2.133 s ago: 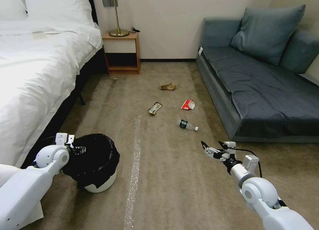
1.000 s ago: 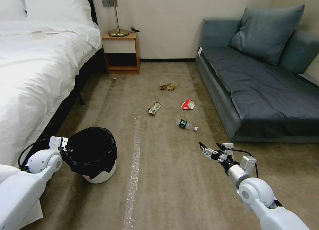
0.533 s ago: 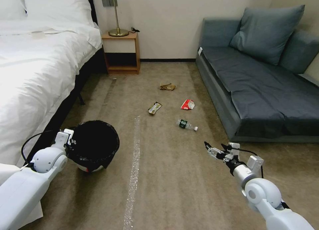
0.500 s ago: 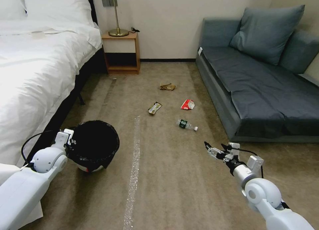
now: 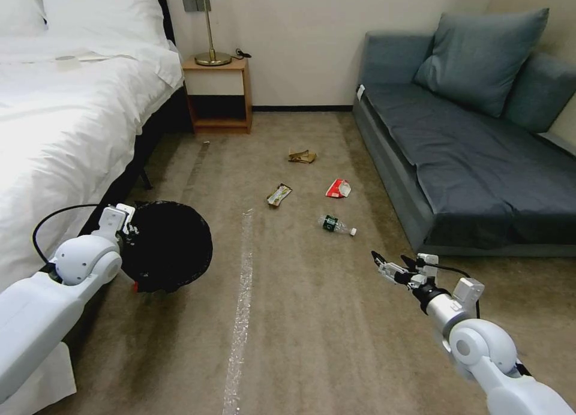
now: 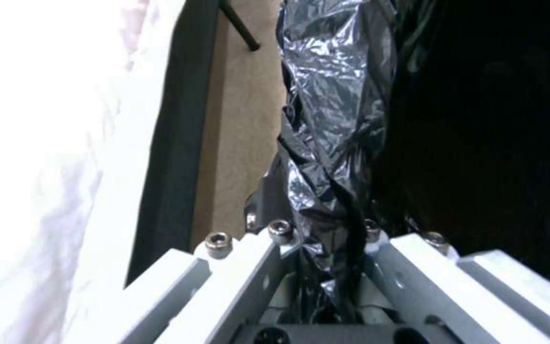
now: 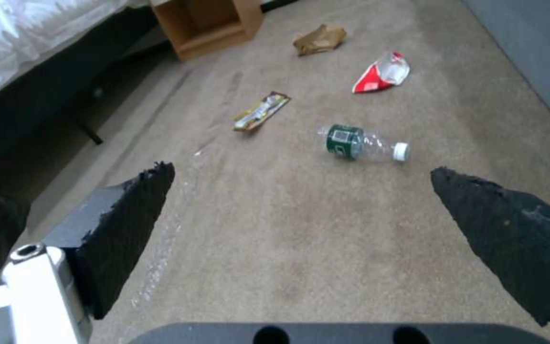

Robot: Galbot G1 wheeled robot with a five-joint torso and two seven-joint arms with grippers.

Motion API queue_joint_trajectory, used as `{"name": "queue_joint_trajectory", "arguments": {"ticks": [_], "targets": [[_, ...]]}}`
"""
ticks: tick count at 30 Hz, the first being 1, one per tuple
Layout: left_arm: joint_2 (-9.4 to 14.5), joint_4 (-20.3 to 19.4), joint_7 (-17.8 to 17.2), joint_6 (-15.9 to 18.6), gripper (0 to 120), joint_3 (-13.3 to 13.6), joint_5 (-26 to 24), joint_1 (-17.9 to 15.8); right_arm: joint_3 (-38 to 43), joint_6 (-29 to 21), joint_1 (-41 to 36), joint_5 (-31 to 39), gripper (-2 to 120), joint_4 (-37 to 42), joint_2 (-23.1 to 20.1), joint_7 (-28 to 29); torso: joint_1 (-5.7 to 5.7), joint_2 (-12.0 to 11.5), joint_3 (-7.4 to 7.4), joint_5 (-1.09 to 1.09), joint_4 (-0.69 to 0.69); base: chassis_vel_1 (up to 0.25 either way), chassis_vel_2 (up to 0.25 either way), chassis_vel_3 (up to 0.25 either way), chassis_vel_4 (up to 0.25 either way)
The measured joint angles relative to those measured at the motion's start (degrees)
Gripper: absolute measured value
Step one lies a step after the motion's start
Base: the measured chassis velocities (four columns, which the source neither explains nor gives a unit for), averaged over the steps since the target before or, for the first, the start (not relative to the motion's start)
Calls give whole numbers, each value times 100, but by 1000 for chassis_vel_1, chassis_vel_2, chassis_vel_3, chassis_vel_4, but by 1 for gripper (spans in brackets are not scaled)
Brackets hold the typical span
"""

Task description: Pick up the trash bin, then pick up the garbage on the floor and place it into the trash bin.

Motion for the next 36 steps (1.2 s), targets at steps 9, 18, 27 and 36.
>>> {"name": "queue_joint_trajectory", "arguments": {"ticks": [9,18,27,36], "targets": [[245,-290,-209,116,1,-187,-285,89,99,135,-52,-30,100,7,-62,-356,0,0,0,2,0,0,0,0,0],[368,-509,-271,117,1,-334,-397,213,88,357,-170,-280,100,60,-196,-738,0,0,0,2,0,0,0,0,0],[445,-554,-228,117,1,-484,-403,310,42,366,-188,-418,100,22,-144,-743,0,0,0,1,0,0,0,0,0],[410,-416,-165,114,1,-381,-465,-21,98,368,-221,-379,100,-3,-135,-941,0,0,0,2,0,0,0,0,0]]}}
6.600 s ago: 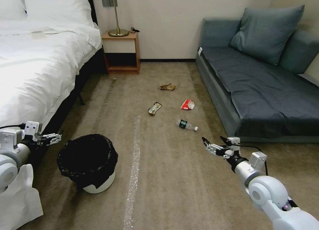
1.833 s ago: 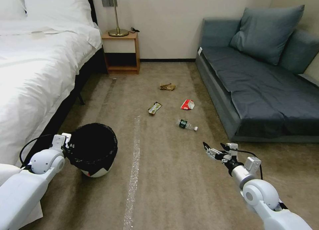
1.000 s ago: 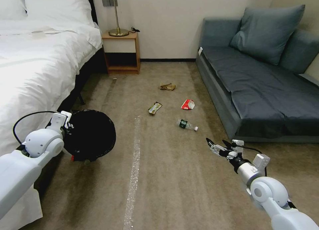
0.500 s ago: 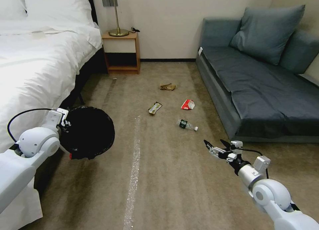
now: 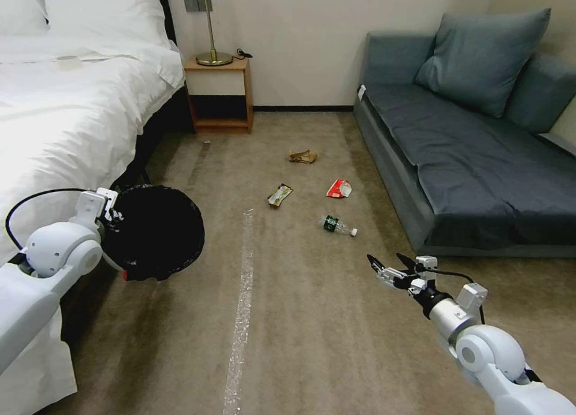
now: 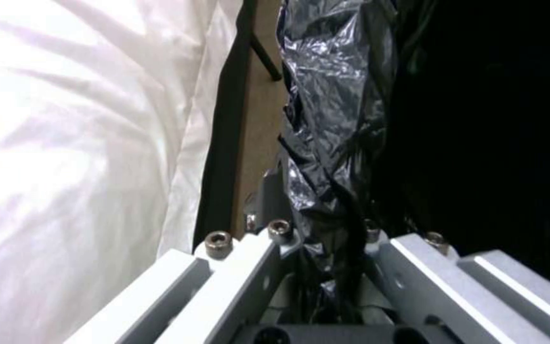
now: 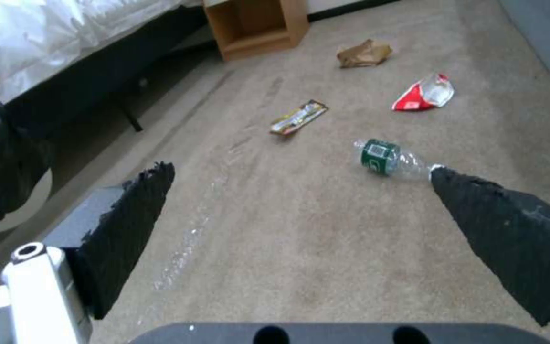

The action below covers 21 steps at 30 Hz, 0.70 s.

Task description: Pick up the trash bin, then pick up the garbage on the floor and place it into the trash bin.

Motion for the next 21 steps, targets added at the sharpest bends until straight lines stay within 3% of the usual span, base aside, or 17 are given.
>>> {"name": "queue_joint_trajectory", "arguments": {"ticks": [11,21], "targets": [[-116,153,23,-2,1,266,-4,-262,-15,60,55,20,100,-96,13,-71,0,0,0,0,0,-3,5,6,-4],[-248,320,29,-9,1,649,-7,-659,-37,97,112,60,100,-205,30,-147,0,0,0,0,0,-106,111,109,-117]]}}
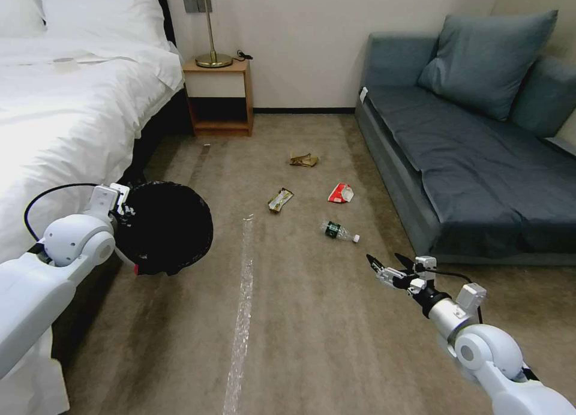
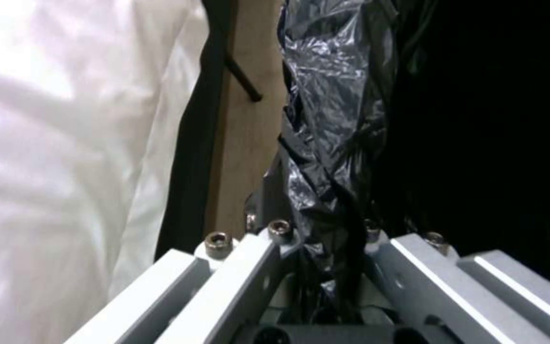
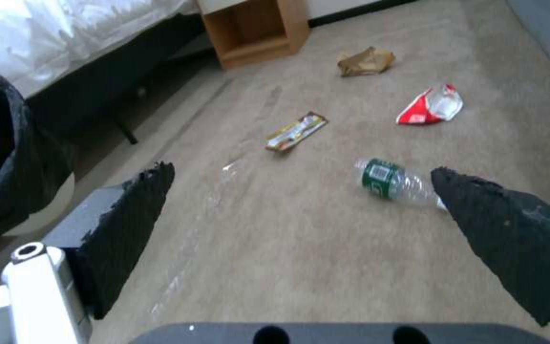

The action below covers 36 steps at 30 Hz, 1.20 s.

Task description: Pick up the trash bin, then pick up the garbage on the floor and place it into the trash bin.

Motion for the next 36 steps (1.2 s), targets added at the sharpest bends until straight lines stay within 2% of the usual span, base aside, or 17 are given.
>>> {"name": "queue_joint_trajectory", "arguments": {"ticks": [6,30,36], "targets": [[-84,93,0,0,1,110,1,-112,2,14,22,19,100,-43,-4,-9,0,0,0,0,-1,-125,112,125,-114],[-123,309,171,-6,1,91,112,-209,-165,7,168,29,100,-195,35,-3,0,0,-1,0,0,-116,110,125,-122],[-169,359,189,-23,1,159,125,-292,-181,7,179,28,100,-236,43,-3,0,0,0,0,0,-130,138,133,-136]]}}
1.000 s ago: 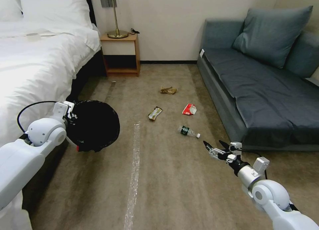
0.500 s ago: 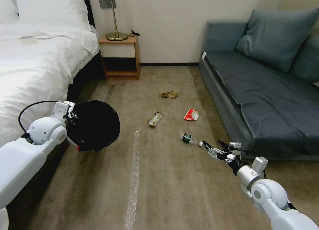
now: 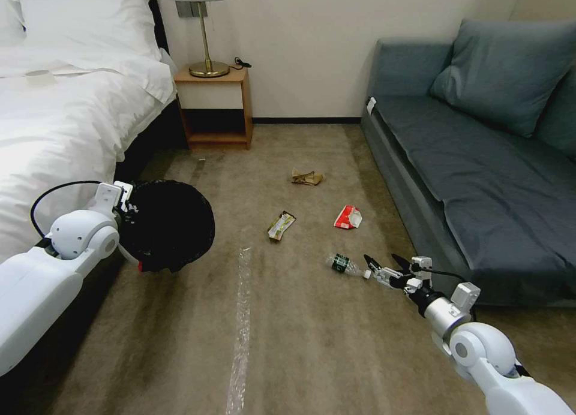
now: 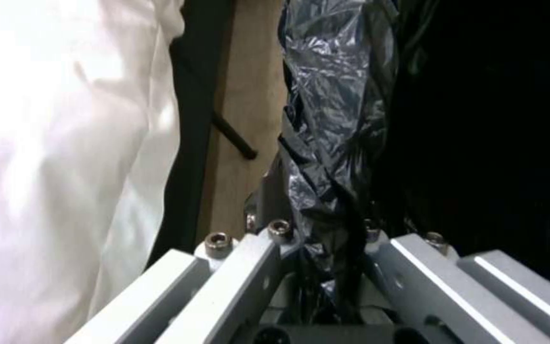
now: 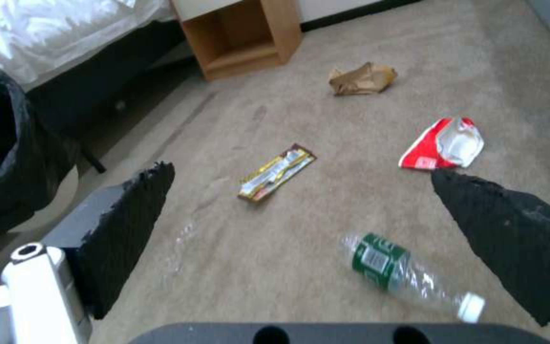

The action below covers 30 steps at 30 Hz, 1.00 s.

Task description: Pick up the trash bin, then pick up the garbage on the floor and place it into the trash bin.

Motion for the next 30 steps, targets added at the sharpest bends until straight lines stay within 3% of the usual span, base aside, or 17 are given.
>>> {"name": "queue_joint_trajectory", "arguments": {"ticks": [30], "targets": [[66,-88,34,-98,1,-41,-12,44,12,-2,-47,-6,100,47,2,3,0,0,0,0,0,-130,128,133,-131]]}}
